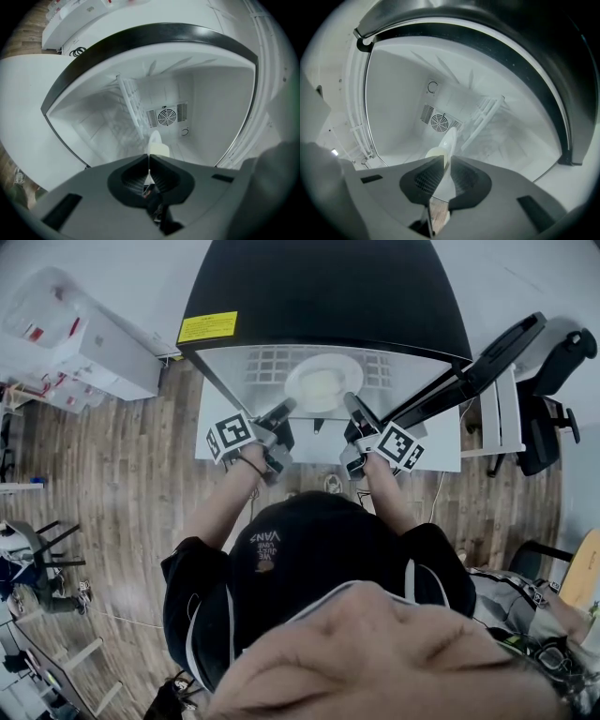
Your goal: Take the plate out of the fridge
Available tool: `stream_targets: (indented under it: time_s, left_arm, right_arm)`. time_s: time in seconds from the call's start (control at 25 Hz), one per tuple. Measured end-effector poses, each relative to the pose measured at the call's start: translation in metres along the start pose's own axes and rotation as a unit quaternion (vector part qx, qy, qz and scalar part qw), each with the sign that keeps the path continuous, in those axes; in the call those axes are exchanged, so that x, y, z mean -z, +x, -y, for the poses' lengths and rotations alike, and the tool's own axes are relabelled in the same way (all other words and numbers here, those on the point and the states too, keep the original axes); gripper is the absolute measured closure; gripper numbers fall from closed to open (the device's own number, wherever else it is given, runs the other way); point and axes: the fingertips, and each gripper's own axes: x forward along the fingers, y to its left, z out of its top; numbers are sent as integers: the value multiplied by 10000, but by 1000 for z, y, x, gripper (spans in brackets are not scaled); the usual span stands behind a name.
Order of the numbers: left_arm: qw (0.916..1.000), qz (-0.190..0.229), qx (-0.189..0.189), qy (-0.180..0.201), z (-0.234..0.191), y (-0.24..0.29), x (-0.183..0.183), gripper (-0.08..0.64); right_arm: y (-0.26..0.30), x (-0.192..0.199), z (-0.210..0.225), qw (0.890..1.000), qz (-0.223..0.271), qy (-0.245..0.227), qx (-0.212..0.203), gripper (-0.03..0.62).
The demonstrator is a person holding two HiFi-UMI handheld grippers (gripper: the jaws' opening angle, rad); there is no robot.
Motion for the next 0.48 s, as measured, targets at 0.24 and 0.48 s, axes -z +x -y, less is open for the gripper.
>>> stream_targets:
  time_s: [0.24, 0.48]
  left_arm:
    - [9999, -92, 57, 18, -1, -8, 2, 535]
    - [9997, -212, 97, 32, -2, -22, 7, 535]
  right_arm:
    - [-6, 8, -6, 9999, 110, -34, 38, 540]
    - [-16, 22, -14, 9997, 235, -33, 93, 540]
